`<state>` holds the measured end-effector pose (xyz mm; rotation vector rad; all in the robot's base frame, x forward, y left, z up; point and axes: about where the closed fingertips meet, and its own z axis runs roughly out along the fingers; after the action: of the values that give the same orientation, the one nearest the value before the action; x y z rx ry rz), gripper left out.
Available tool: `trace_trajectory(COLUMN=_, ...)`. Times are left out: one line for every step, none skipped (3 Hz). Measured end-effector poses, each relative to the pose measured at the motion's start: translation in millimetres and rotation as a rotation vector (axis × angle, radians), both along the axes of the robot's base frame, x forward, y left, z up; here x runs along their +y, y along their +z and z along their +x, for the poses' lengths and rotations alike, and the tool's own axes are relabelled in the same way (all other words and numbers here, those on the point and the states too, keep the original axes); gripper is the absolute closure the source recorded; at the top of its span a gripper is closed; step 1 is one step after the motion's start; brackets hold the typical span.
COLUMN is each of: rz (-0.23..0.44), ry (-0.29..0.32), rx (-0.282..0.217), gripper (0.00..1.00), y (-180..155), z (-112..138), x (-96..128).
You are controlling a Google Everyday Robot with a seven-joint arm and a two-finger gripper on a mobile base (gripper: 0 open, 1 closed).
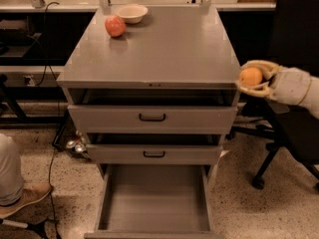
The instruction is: Pick orange from bottom drawer and place on counter
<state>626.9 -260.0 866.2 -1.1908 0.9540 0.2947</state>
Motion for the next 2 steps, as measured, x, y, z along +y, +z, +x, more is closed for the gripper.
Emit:
trace_trajectory(rz=-0.007, ry=-0.019, rx=0.000, gripper=1.00, y=32, z=9, x=-10)
trace_trajectory(rz=-0.028, ry=-0.046, rx=0.067, gripper=1.00, y=48, z=20, x=-6)
